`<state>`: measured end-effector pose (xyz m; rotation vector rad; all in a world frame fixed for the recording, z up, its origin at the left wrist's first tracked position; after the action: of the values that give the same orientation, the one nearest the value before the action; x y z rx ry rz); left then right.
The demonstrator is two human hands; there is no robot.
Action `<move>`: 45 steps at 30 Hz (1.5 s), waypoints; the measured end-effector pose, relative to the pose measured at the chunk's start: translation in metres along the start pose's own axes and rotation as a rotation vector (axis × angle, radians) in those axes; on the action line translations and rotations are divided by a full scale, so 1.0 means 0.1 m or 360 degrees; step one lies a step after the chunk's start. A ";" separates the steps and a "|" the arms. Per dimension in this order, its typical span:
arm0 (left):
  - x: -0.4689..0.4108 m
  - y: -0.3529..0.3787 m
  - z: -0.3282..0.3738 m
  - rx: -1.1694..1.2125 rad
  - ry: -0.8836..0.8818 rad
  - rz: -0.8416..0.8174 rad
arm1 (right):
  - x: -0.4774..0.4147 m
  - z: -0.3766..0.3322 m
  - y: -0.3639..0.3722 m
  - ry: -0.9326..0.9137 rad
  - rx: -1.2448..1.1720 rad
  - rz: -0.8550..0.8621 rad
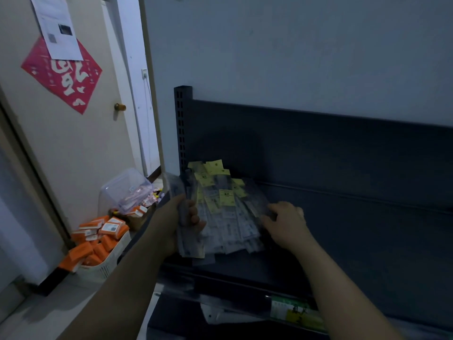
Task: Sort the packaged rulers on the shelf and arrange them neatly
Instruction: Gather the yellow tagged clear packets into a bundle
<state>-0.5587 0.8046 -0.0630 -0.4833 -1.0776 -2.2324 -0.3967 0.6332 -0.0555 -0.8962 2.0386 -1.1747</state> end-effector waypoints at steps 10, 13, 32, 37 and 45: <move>-0.05 -0.02 -0.05 -0.0071 0.0053 -0.0013 | -0.09 -0.52 0.17 -0.0263 -0.0423 0.0081; -0.06 -0.01 -0.06 -0.0081 0.0087 0.0010 | -0.08 -0.48 0.10 -0.0242 -0.0521 0.0166; -0.05 0.01 -0.06 -0.0215 0.0174 0.0038 | -0.09 -0.25 -0.04 0.0015 -0.0860 0.0208; 0.01 0.14 -0.01 -0.0182 0.0243 -0.0066 | -0.05 -0.15 -0.15 0.0033 -0.0732 0.0580; 0.02 0.52 -0.06 -0.0206 0.0299 -0.0267 | 0.02 -0.30 -0.19 0.0010 -0.1420 0.0356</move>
<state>-0.5267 0.7735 -0.0356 -0.2365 -0.9093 -2.4495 -0.4162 0.6383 -0.0262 -0.9953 2.6051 -0.0962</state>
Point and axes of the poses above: each hand's wrist, its own x-axis away from the middle knuckle, its own y-axis out of the palm, z = x × y, the point moved 3 cm from there along -x, towards the middle knuckle, and after that the axes turned 15 degrees about -y, right-handed, at the moved point
